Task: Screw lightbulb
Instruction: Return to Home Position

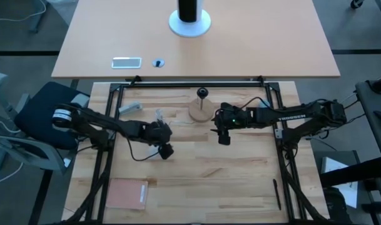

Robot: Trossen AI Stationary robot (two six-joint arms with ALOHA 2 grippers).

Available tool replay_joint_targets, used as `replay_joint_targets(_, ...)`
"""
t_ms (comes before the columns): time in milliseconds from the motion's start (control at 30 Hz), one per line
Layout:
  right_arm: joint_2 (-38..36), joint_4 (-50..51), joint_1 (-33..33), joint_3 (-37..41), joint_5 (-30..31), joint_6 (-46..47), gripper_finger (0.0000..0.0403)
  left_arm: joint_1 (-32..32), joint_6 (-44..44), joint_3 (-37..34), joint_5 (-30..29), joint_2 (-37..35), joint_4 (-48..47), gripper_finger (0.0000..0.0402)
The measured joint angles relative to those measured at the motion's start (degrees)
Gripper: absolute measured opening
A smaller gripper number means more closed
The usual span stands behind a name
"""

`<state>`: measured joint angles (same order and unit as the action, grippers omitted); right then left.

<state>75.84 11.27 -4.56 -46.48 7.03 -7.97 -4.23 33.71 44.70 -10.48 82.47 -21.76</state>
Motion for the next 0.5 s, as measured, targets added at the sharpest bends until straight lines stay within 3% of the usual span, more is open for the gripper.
replay_joint_targets(133,-2.55,-0.27,0.78,0.0,-0.75,-0.82,0.0213,-0.46,-11.17,7.16,-2.42,-2.4,0.34,0.0302)
replay_joint_targets(233,-7.55,-0.73,1.24,0.13,-3.52,-1.14,0.0211,-2.84,-21.12,10.89,-11.19,-6.49,1.58,0.0302)
replay_joint_targets(300,-12.16,-1.64,1.32,0.97,-5.44,-1.5,0.0208,-4.25,-27.45,11.15,-15.33,-9.91,5.36,0.0302)
replay_joint_targets(367,-16.68,-1.72,1.56,2.22,-5.89,-2.11,0.0205,-4.48,-31.14,10.39,-15.69,-13.4,10.06,0.0302)
replay_joint_targets(500,-27.52,-1.56,1.71,6.77,-6.01,-3.16,0.02,-4.65,-31.56,5.52,-16.28,-20.22,11.52,0.0302)
